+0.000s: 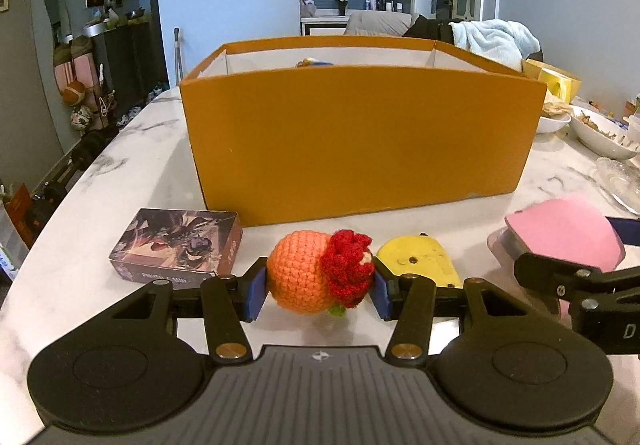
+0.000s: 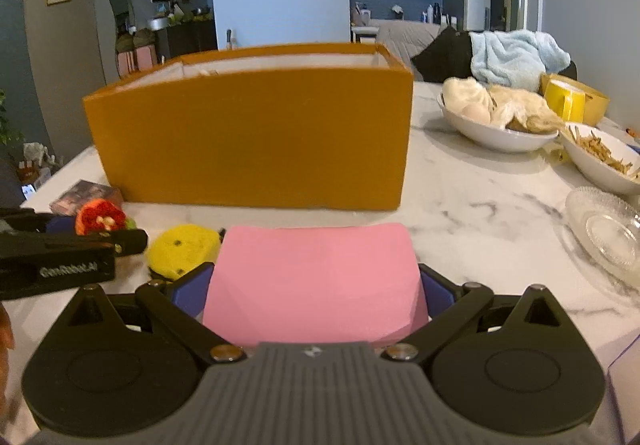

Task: Organize objects
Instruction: 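Lift and carry crocheted ball and pink pouch over the orange box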

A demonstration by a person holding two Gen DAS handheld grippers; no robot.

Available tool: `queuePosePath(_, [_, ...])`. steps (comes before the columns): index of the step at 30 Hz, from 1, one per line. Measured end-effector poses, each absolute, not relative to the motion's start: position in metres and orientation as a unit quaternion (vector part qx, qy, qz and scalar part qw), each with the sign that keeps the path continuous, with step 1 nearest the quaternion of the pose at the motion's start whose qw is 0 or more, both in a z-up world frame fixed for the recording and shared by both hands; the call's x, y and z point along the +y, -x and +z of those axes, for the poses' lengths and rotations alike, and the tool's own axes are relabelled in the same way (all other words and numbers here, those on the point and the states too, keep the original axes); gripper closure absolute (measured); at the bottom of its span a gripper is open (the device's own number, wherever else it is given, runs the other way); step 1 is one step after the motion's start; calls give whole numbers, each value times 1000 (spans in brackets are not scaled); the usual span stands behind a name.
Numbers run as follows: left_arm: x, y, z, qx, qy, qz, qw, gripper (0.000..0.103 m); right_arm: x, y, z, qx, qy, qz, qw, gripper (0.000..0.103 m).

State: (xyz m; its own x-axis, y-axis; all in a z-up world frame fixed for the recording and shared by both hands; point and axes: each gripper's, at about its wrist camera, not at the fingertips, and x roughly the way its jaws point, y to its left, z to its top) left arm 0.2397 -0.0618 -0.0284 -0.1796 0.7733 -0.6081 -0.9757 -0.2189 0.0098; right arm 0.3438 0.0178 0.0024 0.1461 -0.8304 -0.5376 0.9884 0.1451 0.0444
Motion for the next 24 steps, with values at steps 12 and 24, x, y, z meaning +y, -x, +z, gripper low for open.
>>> queuePosePath(12, [-62, -231, 24, 171, 217, 751, 599, 43, 30, -351, 66, 158, -145, -614, 760, 2])
queuePosePath(24, [-6, -209, 81, 142, 161, 771, 600, 43, -14, -364, 126, 134, -89, -602, 782, 2])
